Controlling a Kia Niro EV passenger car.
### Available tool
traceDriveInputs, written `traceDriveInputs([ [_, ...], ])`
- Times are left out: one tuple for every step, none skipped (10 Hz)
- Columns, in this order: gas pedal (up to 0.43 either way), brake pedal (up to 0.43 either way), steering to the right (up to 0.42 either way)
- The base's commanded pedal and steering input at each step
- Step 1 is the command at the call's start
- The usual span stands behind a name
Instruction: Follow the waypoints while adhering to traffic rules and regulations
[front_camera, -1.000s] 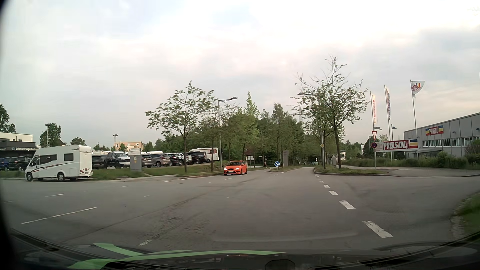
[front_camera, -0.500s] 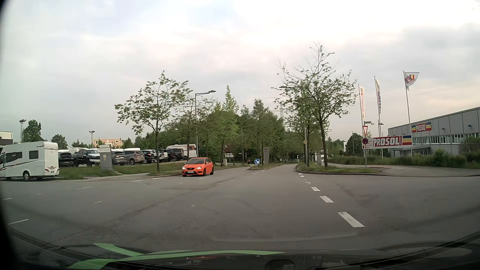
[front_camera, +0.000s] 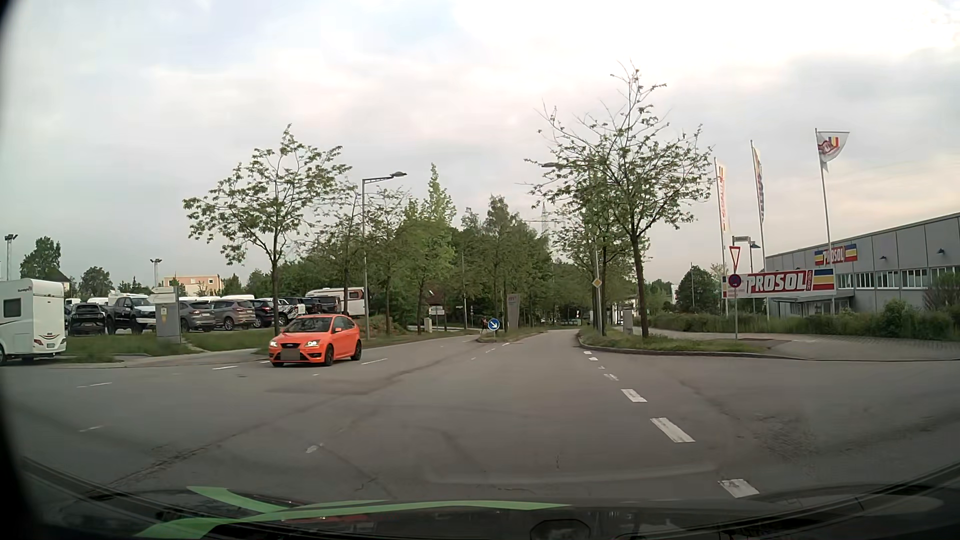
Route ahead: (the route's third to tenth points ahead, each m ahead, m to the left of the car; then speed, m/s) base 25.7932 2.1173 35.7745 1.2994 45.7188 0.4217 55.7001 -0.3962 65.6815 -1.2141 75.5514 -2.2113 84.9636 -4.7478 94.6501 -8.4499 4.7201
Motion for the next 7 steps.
traceDriveInputs([
  [0.079,0.000,0.032],
  [0.079,0.000,0.025],
  [0.087,0.000,0.016],
  [0.087,0.000,0.008],
  [0.087,0.000,0.005],
  [0.087,0.000,0.003],
  [0.087,0.000,0.003],
])
